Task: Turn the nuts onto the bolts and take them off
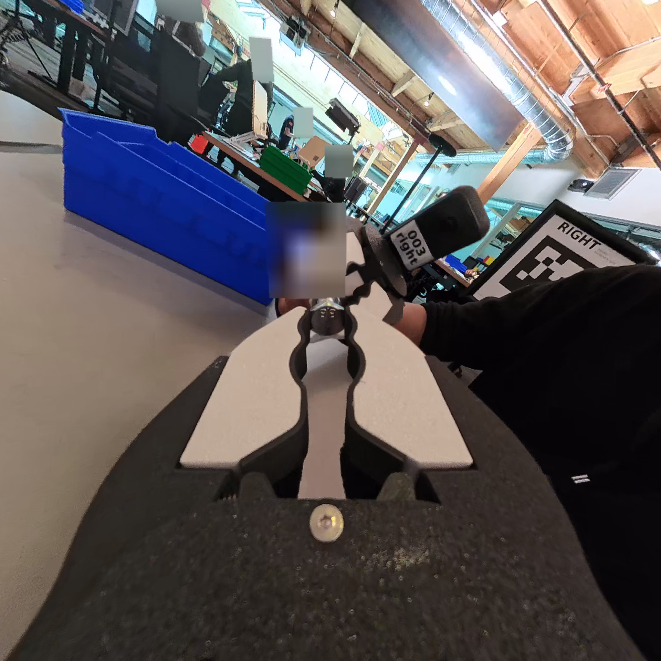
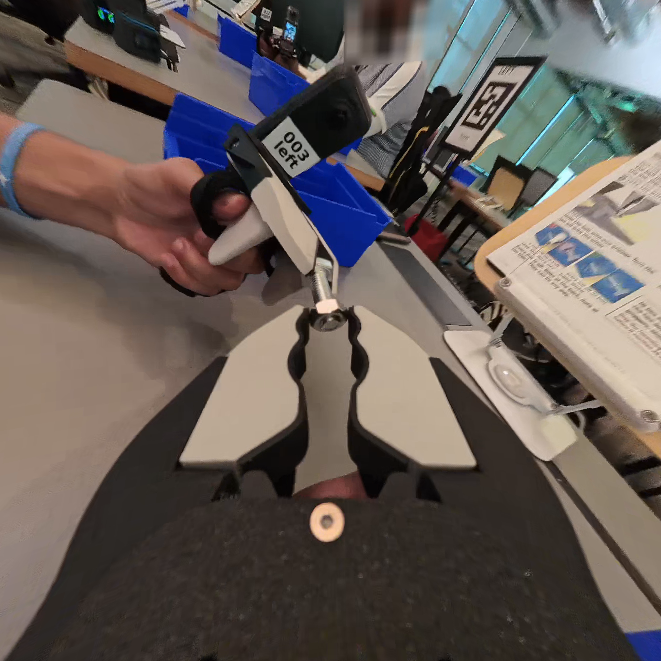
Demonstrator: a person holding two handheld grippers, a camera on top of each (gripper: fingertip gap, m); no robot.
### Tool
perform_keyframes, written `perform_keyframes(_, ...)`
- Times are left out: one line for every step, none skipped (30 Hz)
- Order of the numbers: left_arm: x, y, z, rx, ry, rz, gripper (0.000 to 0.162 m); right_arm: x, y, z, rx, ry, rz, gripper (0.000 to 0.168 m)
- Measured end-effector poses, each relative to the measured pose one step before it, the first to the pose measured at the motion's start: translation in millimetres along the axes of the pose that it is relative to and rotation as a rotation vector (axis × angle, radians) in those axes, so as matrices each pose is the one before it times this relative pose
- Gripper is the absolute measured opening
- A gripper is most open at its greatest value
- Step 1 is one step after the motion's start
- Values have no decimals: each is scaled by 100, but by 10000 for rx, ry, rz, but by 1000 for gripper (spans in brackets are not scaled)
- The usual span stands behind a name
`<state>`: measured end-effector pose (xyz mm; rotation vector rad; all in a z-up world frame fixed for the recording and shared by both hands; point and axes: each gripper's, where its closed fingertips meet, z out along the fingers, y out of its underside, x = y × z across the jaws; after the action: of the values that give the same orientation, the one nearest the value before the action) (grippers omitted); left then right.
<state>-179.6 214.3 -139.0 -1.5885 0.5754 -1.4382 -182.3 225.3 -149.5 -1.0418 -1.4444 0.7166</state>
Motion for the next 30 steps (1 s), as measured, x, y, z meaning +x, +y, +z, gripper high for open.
perform_keyframes(-32,55,83,13,-16,-24,17,-34,155,-32,-10,2,-5,20)
perform_keyframes(-107,129,24,-71,-52,-6,17,-150,253,2,-115,-292,451,20)
perform_keyframes(-124,173,28,-95,-84,62,17,-138,212,6,-130,-446,782,20)
perform_keyframes(-49,2,5,8,-64,61,17,-82,36,18,-1,-501,999,20)
perform_keyframes(19,-195,-2,124,-14,15,17,-74,-150,14,139,-530,1157,20)
perform_keyframes(22,-181,-25,100,2,-20,17,-83,-202,39,163,-563,1295,20)
perform_keyframes(5,-147,-74,61,11,-14,17,-198,-194,68,150,-642,1454,20)
perform_keyframes(25,-116,-111,62,-7,34,17,-180,-203,102,164,-614,1568,20)
perform_keyframes(50,-148,-144,69,-8,61,17,-261,-259,144,200,-684,1751,20)
perform_keyframes(89,-208,-143,86,-5,68,17,-339,-241,136,182,-789,1825,20)
perform_keyframes(95,-256,-120,86,-7,53,17,-388,-338,77,296,-899,1855,20)
perform_keyframes(54,-235,-59,69,-24,34,17,-373,-269,42,275,-889,1648,20)
perform_keyframes(56,-175,-50,55,-6,23,17,-240,-62,69,154,-663,1028,20)
perform_keyframes(2,-50,-47,2,-17,8,17,15,96,51,61,-283,369,20)
perform_keyframes(-68,56,-80,-32,-26,-14,17,180,121,56,-21,45,-161,20)
perform_keyframes(-62,23,-119,-4,25,-70,17,137,90,45,-80,204,-599,21)
perform_keyframes(-87,-124,-175,102,37,-103,17,19,-30,22,-51,286,-891,28)
perform_keyframes(-95,-212,-193,142,52,-119,17,254,26,41,-124,599,-1147,39)
perform_keyframes(-42,-158,-171,117,83,-115,17,607,281,-7,-383,913,-1587,50)
perform_keyframes(-12,-69,-110,57,87,-95,17,914,346,-162,-467,1170,-1874,54)
perform_keyframes(-17,44,-49,-21,43,-54,17,902,309,-222,-393,1169,-1955,55)
perform_keyframes(-91,96,5,-50,-38,6,17,576,282,-258,-386,980,-1895,54)
perform_keyframes(-5,163,76,-93,19,4,17,180,89,-258,-216,718,-1661,51)
perform_keyframes(39,145,101,-79,54,-21,17,-183,-32,-219,-105,383,-1347,47)
perform_keyframes(42,154,138,-70,45,-10,17,-192,-151,-172,-36,261,-923,45)
perform_keyframes(11,169,146,-85,38,-18,17,-160,-169,-83,35,143,-527,43)
perform_keyframes(-17,211,164,-94,24,-22,17,-222,-116,-43,28,-25,-240,42)
perform_keyframes(-25,216,164,-93,22,-22,17,-148,-204,-48,141,-59,-28,40)
perform_keyframes(9,190,166,-69,35,-28,17,-156,-256,-85,205,-121,122,34)
perform_keyframes(80,226,157,-109,70,-25,17,51,-185,-127,162,-20,196,20)
